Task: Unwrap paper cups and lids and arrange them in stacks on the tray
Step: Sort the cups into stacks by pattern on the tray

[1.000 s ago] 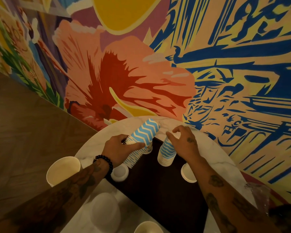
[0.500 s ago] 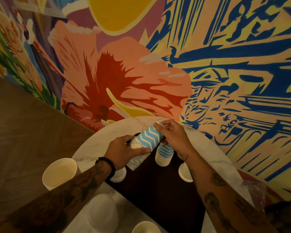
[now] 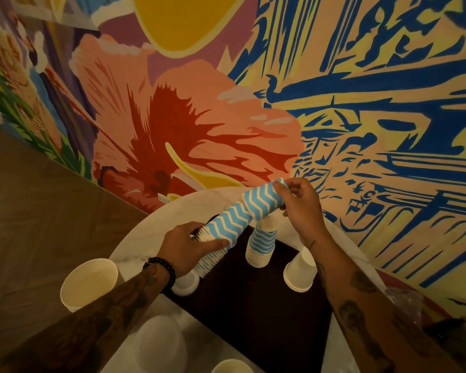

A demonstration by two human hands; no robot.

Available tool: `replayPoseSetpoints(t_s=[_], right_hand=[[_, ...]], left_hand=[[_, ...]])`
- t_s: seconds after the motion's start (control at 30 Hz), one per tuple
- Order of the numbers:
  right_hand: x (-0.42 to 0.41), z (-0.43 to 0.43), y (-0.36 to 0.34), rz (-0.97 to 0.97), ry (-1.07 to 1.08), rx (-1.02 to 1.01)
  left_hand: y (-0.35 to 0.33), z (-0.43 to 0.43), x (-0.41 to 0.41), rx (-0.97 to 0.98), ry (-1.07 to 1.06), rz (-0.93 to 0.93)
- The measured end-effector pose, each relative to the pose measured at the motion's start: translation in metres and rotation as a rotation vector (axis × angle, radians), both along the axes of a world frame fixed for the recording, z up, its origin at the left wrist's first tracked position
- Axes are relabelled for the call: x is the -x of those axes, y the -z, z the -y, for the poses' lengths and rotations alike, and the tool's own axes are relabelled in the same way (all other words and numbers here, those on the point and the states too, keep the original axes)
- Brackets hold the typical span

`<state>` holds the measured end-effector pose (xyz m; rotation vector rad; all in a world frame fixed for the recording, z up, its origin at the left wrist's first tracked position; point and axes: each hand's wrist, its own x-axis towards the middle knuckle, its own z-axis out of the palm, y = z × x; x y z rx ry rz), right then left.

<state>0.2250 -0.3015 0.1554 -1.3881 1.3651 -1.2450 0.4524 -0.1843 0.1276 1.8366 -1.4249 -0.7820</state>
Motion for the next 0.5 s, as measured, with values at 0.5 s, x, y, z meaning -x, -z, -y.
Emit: replayPoseSetpoints(t_s=[0.5], right_hand=[[0.009, -0.010, 0.051, -0.810, -0.097, 0.241]], left_hand=[[0.005, 0.001, -0.003, -0.001, -0.080, 0.013]])
